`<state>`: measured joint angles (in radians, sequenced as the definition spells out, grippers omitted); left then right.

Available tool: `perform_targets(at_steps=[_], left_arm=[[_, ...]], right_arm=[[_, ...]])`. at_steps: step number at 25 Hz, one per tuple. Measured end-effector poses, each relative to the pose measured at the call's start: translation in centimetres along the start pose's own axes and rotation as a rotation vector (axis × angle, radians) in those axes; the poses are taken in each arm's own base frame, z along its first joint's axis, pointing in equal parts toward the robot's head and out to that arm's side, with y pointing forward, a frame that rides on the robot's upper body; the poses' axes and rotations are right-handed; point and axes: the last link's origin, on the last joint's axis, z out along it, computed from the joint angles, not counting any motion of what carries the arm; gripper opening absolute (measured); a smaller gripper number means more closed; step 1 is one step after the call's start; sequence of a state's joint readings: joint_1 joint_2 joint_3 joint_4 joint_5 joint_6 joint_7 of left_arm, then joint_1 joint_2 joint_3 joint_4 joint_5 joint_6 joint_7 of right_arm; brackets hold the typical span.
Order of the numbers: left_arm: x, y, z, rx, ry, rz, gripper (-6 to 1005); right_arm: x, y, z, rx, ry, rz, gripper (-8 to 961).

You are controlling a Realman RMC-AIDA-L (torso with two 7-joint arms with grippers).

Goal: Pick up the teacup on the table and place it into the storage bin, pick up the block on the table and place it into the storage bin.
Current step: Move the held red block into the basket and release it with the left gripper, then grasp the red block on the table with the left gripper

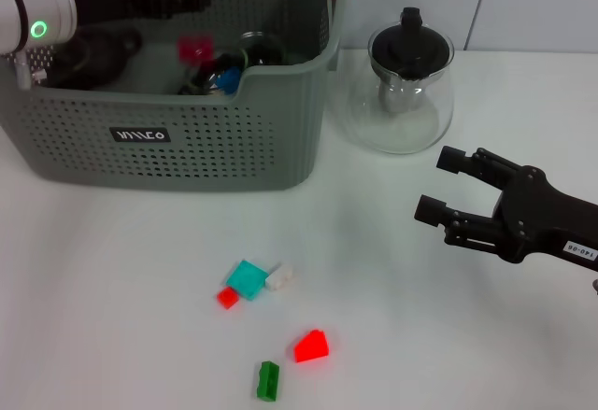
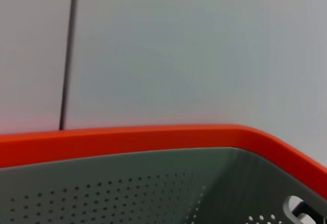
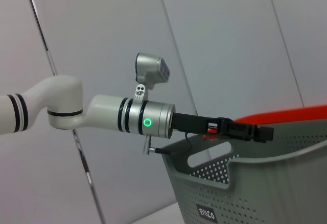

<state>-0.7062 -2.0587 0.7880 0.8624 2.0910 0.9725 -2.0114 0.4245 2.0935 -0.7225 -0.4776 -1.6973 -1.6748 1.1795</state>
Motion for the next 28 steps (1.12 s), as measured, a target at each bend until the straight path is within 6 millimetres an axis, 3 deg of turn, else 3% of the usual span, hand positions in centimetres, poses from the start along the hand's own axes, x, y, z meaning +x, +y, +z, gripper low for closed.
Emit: perform_targets(at_steps=[1, 4, 7, 10, 14, 18, 23, 28], left_arm=[[0.0, -0.1, -0.1, 0.002, 0.005, -0.002, 669], [0.2, -0.1, -0.8, 0.001, 0.049, -0.014, 872], [0.9, 0.2, -2.0, -0.025, 0.151, -0.037, 870], [0.8, 0.3, -4.6, -0.088, 0.305, -0.096, 869], [-0.8, 0.5, -8.4, -0.22, 0.446, -0.124, 867], [-5.1, 0.8, -11.6, -0.313, 0.449, -0.088, 864], [-11.6, 3.0, -14.7, -0.384, 0.364, 0.138, 861], [-16.5, 4.3, -15.1, -0.384, 0.236, 0.193, 837]], right_arm=[[0.0, 0.0, 0.0, -0.001, 0.0, 0.0, 944], [0.0, 0.0, 0.0, -0.001, 0.0, 0.001, 944], [0.0, 0.0, 0.0, -0.001, 0.0, 0.001, 944], [0.0, 0.0, 0.0, 0.0, -0.002, 0.001, 944], [0.0, 0.0, 0.0, 0.001, -0.005, 0.001, 944], [-0.2, -0.1, 0.2, -0.001, -0.005, -0.003, 944], [-0.2, -0.2, 0.3, 0.006, -0.002, -0.004, 945], [-0.1, -0.4, 0.3, 0.014, 0.001, -0.001, 945]])
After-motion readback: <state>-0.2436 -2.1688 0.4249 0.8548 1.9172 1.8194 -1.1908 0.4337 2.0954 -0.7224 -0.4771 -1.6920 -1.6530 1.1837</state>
